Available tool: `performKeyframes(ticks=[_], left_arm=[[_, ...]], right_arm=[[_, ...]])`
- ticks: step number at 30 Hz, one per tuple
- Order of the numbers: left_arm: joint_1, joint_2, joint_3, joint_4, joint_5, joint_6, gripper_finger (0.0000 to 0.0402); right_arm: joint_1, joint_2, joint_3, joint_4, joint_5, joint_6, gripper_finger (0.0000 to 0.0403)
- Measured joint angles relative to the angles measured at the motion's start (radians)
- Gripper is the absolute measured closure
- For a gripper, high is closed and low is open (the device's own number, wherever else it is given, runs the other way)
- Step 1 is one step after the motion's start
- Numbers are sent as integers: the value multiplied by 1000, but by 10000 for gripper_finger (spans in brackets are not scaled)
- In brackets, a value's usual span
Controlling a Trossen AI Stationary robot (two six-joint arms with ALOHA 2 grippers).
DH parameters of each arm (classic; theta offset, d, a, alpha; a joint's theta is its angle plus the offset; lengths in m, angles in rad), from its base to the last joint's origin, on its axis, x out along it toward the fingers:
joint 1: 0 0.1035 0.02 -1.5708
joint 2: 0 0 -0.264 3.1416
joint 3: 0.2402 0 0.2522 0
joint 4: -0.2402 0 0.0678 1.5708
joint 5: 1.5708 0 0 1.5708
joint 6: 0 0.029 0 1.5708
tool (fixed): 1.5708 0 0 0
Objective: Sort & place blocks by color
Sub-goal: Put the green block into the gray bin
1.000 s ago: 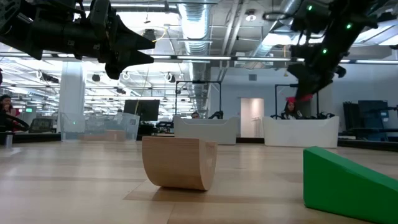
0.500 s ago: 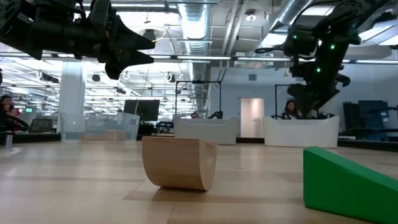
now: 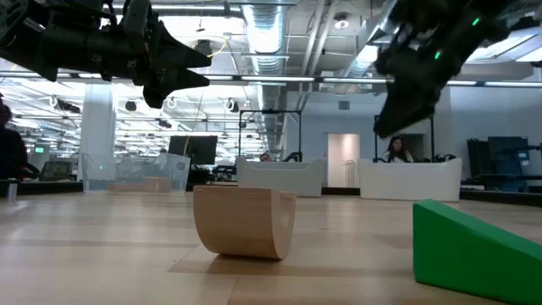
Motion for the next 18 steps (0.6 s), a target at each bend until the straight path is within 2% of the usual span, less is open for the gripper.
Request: performKeyframes(ticks=[3, 9, 14, 18], left_arm=[[0, 0, 0, 0, 0, 0, 166], [0, 0, 0, 0, 0, 0, 166], [0, 0, 0, 0, 1, -1, 166], [0, 0, 0, 0, 7, -13, 166]], right_arm=[[161, 0, 0, 87, -47, 4, 172], [443, 0, 0, 229, -44, 71, 178], [584, 51, 1, 369, -36, 121, 178], [660, 156, 2, 568, -38, 113, 178]])
